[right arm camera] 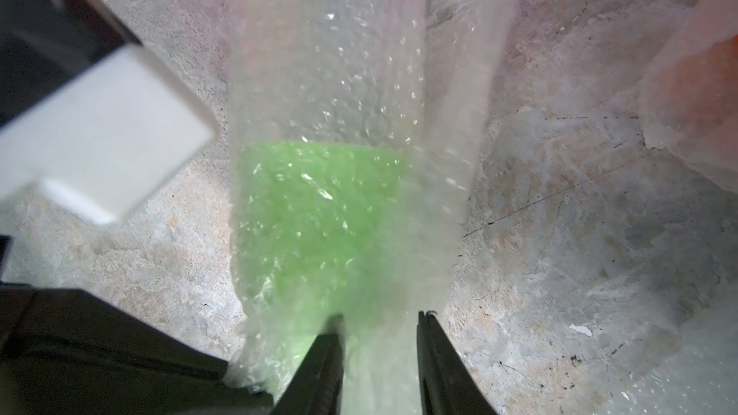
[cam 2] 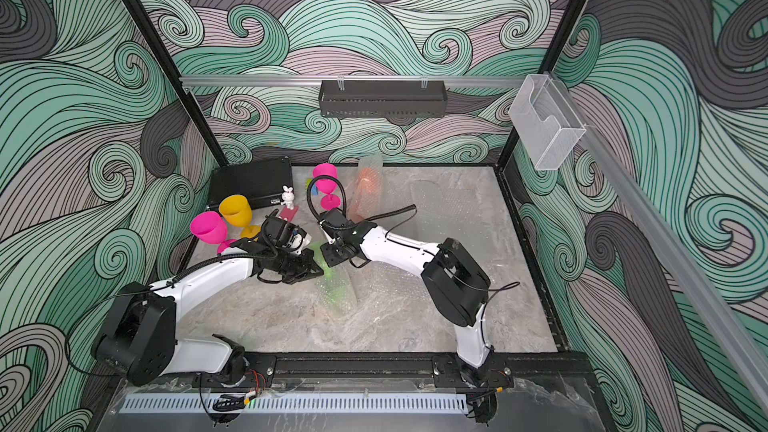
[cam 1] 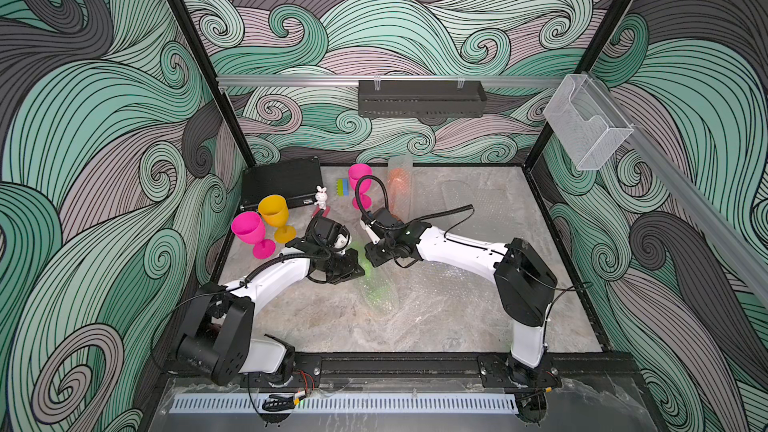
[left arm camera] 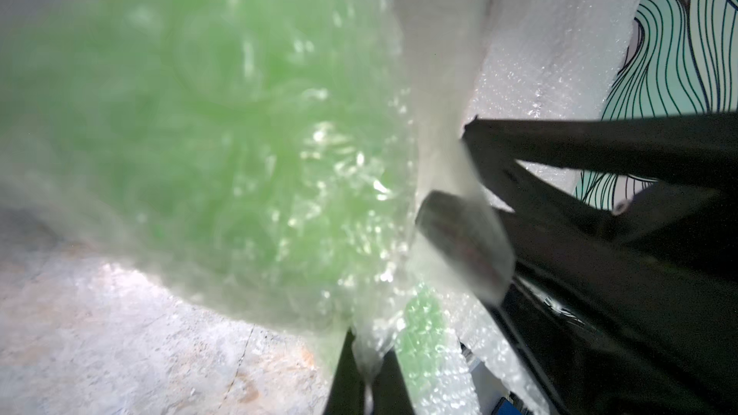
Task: Unpack wine glasses from bubble wrap
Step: Unwrap the bubble wrap at the center of the board.
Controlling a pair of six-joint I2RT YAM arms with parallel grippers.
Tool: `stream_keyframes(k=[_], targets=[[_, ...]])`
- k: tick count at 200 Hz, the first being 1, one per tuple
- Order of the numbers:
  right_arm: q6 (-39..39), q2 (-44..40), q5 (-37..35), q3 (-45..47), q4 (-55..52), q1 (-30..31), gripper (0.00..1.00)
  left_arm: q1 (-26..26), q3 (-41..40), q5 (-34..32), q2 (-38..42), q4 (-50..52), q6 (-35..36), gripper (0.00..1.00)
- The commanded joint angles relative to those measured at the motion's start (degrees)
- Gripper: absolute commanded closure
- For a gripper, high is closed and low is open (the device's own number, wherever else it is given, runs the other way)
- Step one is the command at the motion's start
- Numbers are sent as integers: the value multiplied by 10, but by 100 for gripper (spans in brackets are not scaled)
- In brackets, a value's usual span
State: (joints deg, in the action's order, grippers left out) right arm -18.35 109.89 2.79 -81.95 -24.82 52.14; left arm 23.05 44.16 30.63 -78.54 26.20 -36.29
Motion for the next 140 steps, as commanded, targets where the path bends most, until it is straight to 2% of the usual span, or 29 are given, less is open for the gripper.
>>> stream_keyframes(k=[1, 34, 104, 140], targets=[[-8, 1, 11, -12, 9, -1, 64, 4, 22, 0, -4, 18, 12, 96], [-14, -2, 13, 1, 17, -1, 68, 5, 23, -4, -3, 19, 11, 95], [-20, -27, 1, 48, 27, -17, 86, 4, 25, -28, 10, 29, 27, 94], [-30, -71, -10, 92, 62, -25, 89, 4, 31, -40, 20, 29, 51, 94]])
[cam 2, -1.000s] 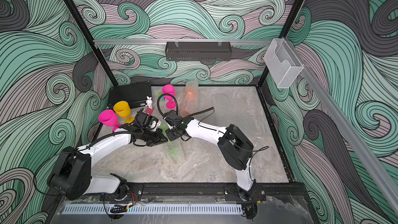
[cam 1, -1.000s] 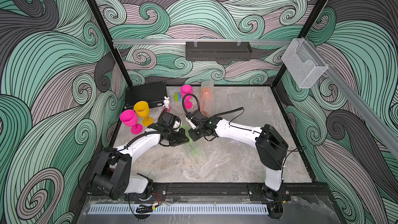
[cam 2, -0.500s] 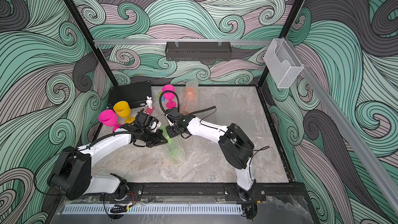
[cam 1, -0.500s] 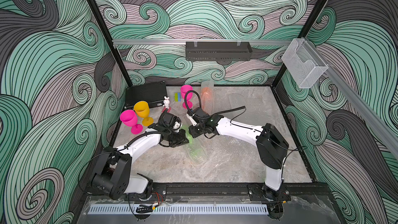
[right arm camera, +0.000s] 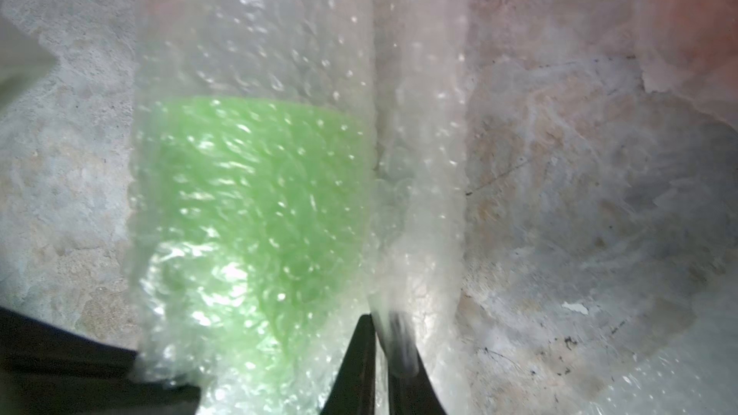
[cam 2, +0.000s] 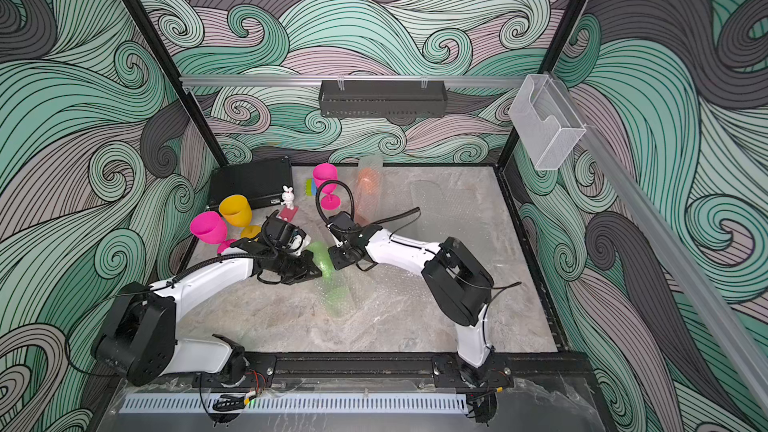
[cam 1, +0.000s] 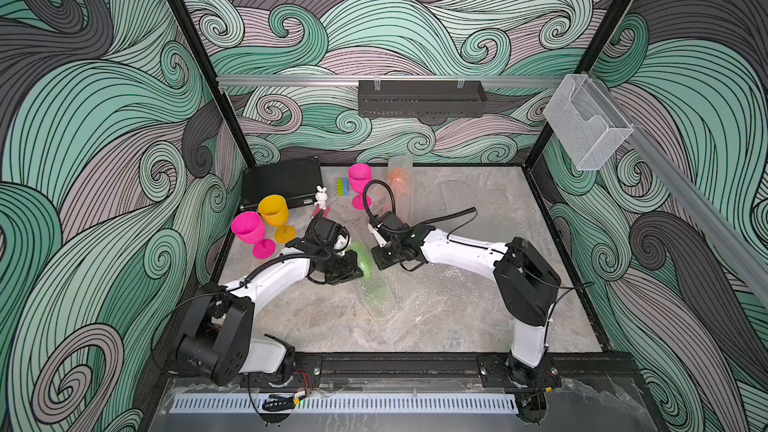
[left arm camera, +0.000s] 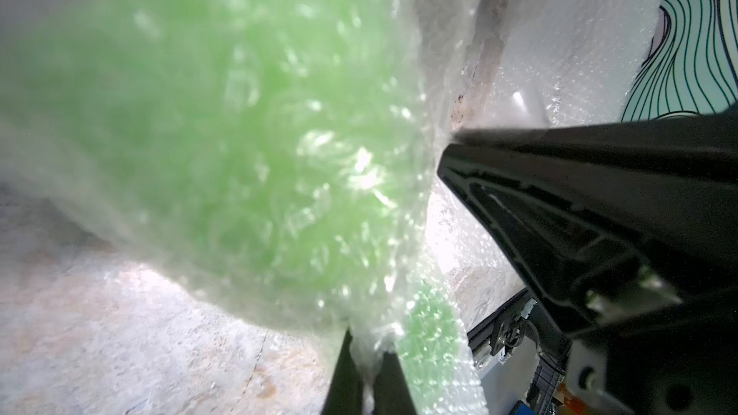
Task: Unpack wine glasses from bubble wrap
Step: Unwrap the bubble wrap at the center of the board.
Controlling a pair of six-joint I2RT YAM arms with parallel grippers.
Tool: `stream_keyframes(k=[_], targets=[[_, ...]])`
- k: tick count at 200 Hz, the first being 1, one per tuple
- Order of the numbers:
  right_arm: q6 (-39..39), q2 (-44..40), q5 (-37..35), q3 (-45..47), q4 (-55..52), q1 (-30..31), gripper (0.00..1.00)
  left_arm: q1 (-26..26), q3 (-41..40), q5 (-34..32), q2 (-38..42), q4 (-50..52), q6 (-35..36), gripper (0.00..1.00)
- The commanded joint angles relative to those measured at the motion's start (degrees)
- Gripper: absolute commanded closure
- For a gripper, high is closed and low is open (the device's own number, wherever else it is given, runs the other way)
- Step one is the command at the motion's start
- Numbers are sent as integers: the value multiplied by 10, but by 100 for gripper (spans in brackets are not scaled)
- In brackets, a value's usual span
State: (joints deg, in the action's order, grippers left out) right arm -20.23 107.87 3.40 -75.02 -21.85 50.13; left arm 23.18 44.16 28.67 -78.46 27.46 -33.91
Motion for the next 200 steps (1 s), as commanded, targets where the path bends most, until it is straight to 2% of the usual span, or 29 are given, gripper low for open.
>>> stream_keyframes(k=[1, 44, 73, 119, 146, 200], targets=[[-11, -52, -16, 24, 33, -5, 89, 3, 31, -20, 19, 16, 28, 94], [-25, -128, -39, 91, 70, -14, 94, 3, 36, -35, 45, 17, 71, 93], [-33, -175, -56, 134, 82, -18, 95, 4, 31, -22, 59, 0, 104, 93], [-53, -232, -80, 197, 73, -22, 96, 13, 22, -13, 60, -26, 109, 92], [-67, -261, -104, 237, 73, -29, 96, 16, 33, -6, 42, -24, 111, 84], [-84, -325, -138, 302, 67, -68, 96, 18, 60, -34, 6, 35, 108, 72]])
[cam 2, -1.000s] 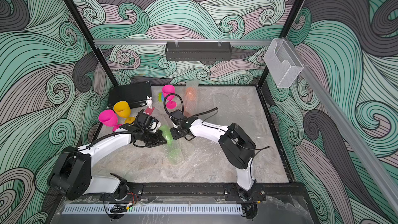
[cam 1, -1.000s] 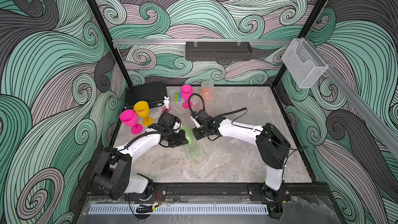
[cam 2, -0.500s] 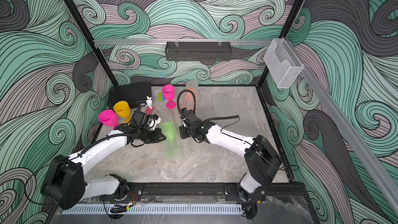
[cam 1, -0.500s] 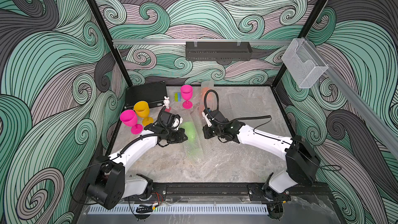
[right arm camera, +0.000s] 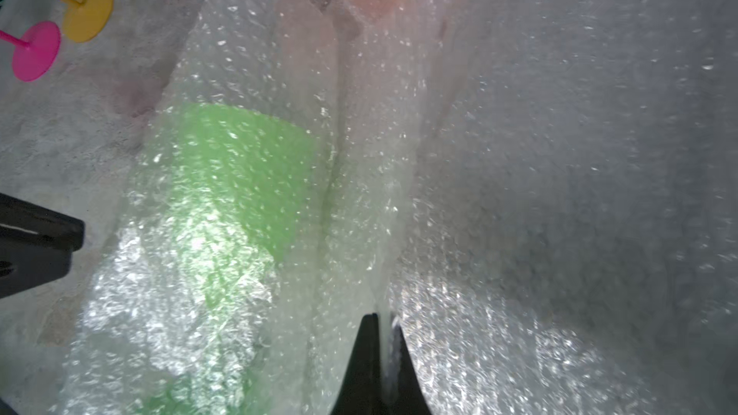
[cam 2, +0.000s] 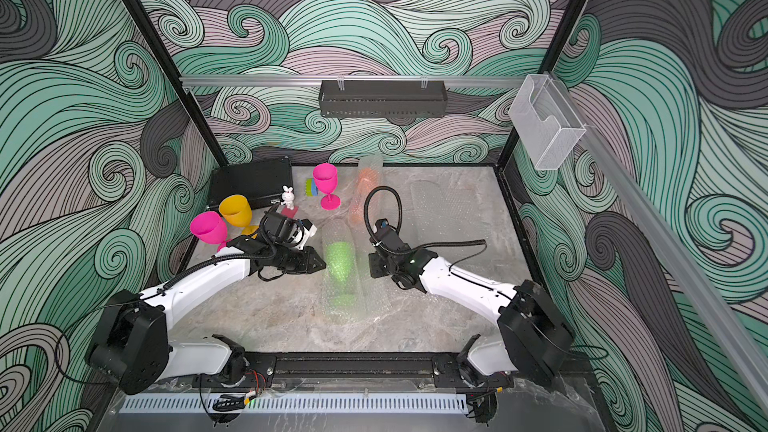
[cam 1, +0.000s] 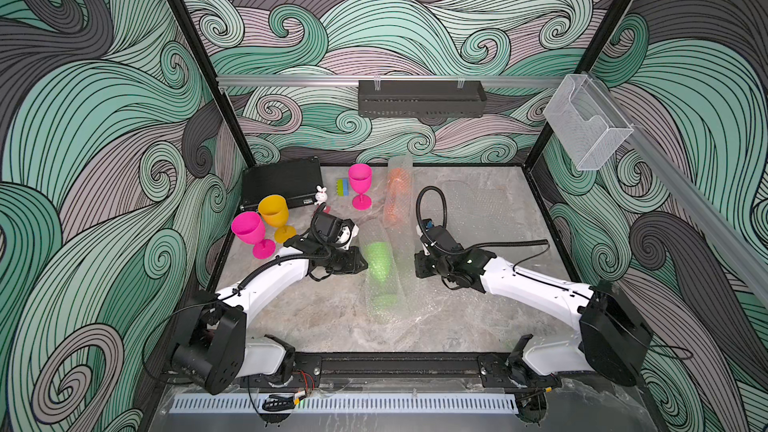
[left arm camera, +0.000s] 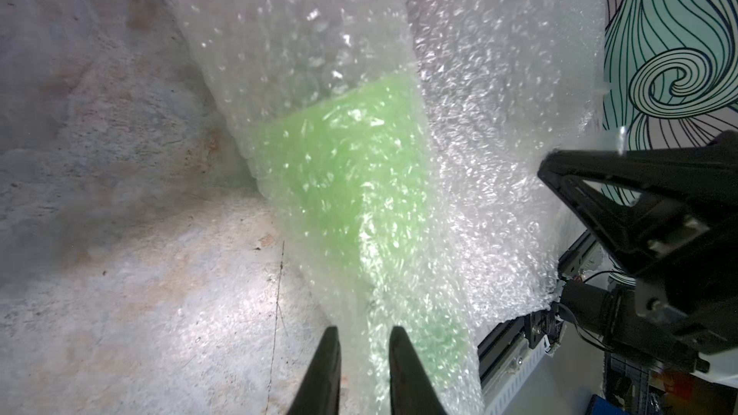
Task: Unpack wine glasses from bubble wrap
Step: Unwrap the bubble wrap at the center of the board.
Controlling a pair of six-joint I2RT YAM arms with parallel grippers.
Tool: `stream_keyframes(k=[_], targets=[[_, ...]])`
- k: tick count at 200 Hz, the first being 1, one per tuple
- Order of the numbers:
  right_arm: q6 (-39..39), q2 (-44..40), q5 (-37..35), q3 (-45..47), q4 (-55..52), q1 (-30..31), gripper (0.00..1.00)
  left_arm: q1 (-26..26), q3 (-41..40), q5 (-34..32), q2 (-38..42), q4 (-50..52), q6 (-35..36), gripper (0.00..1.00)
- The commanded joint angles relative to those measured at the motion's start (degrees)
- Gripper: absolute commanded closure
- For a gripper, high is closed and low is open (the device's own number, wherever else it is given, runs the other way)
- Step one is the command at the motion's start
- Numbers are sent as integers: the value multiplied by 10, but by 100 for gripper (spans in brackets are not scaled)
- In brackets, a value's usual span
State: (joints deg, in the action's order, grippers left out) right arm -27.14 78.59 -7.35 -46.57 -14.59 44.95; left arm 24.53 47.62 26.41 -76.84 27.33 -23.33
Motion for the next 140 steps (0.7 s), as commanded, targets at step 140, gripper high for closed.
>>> stream_keyframes(k=[140], targets=[[-25, -35, 39, 48, 24, -24, 95, 65, 69, 54, -120, 20, -66, 54]])
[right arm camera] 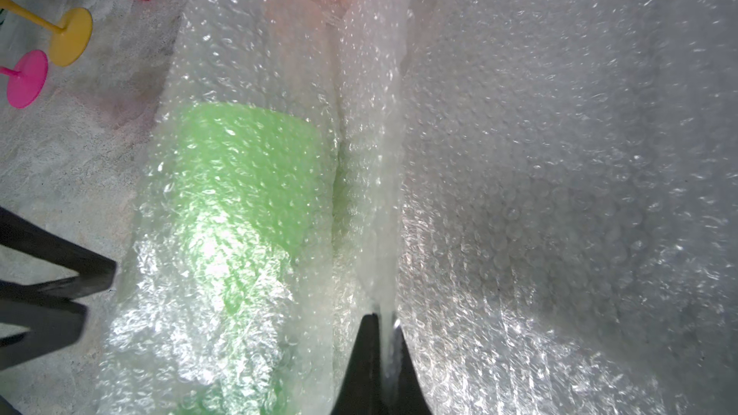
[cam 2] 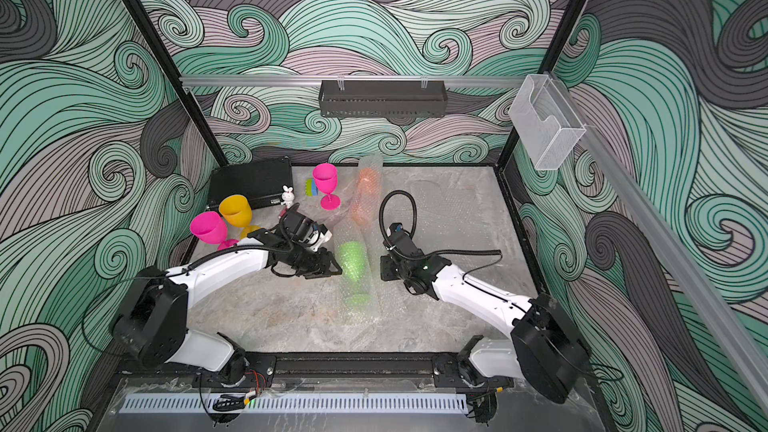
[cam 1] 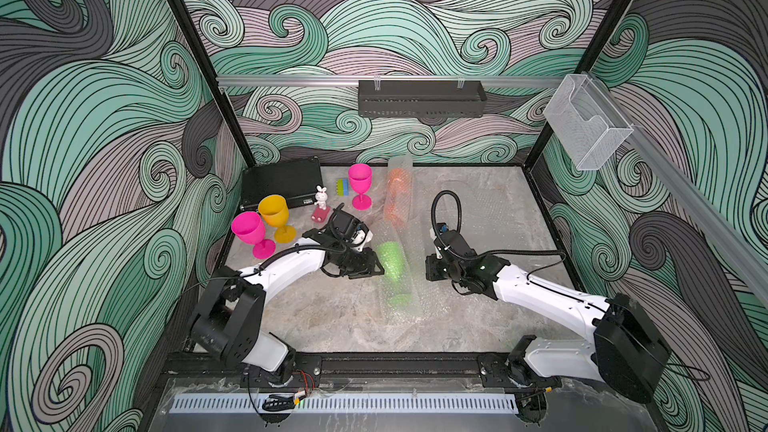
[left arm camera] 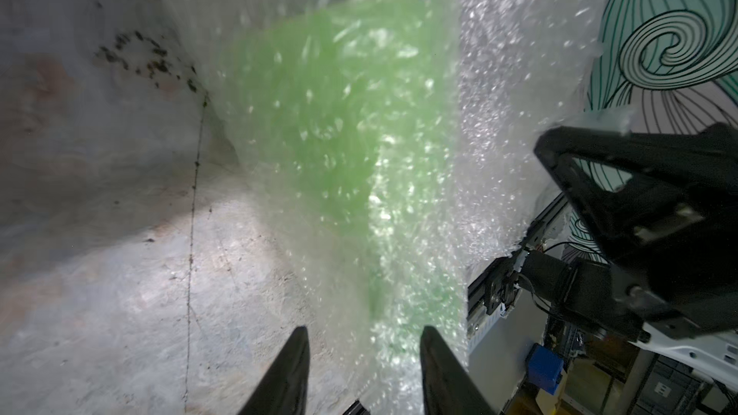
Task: Unpack wine glasses from bubble wrap
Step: Unwrap the bubble wrap at the center of the board.
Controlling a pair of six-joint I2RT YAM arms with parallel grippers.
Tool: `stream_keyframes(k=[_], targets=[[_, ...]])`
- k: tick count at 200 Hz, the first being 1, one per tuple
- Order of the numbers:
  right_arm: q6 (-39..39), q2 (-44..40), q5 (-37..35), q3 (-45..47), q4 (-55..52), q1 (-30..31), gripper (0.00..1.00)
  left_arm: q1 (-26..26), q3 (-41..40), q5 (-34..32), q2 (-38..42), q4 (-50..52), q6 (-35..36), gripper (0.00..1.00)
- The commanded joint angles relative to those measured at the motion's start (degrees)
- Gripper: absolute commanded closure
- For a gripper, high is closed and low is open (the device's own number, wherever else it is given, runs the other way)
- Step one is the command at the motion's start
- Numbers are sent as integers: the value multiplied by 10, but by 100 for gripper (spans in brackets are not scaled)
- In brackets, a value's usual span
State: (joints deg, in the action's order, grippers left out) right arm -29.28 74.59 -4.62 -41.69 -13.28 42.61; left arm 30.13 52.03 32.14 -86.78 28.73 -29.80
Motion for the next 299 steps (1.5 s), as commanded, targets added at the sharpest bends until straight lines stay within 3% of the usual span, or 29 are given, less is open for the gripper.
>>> stream_keyframes(k=[1, 61, 121, 179, 208, 250, 299], targets=[[-3, 6, 12, -1, 11, -1, 95, 9, 25, -4, -21, 6, -1, 54], [1, 1, 0, 0, 4, -1, 95, 6, 45, -103, -52, 97, 19, 73], [2, -9, -11, 9, 4, -3, 95, -11, 36, -216, -42, 174, 5, 75], [4, -22, -14, 17, 2, -7, 95, -93, 43, -268, -8, 233, 26, 70], [6, -24, -14, 17, 0, -9, 93, -115, 75, -256, 26, 259, 41, 68], [7, -24, -8, 18, -3, -10, 89, -115, 141, -181, 90, 273, 42, 63], [10, -30, -7, 14, -21, -17, 67, -112, 185, -79, 130, 256, 13, 57]])
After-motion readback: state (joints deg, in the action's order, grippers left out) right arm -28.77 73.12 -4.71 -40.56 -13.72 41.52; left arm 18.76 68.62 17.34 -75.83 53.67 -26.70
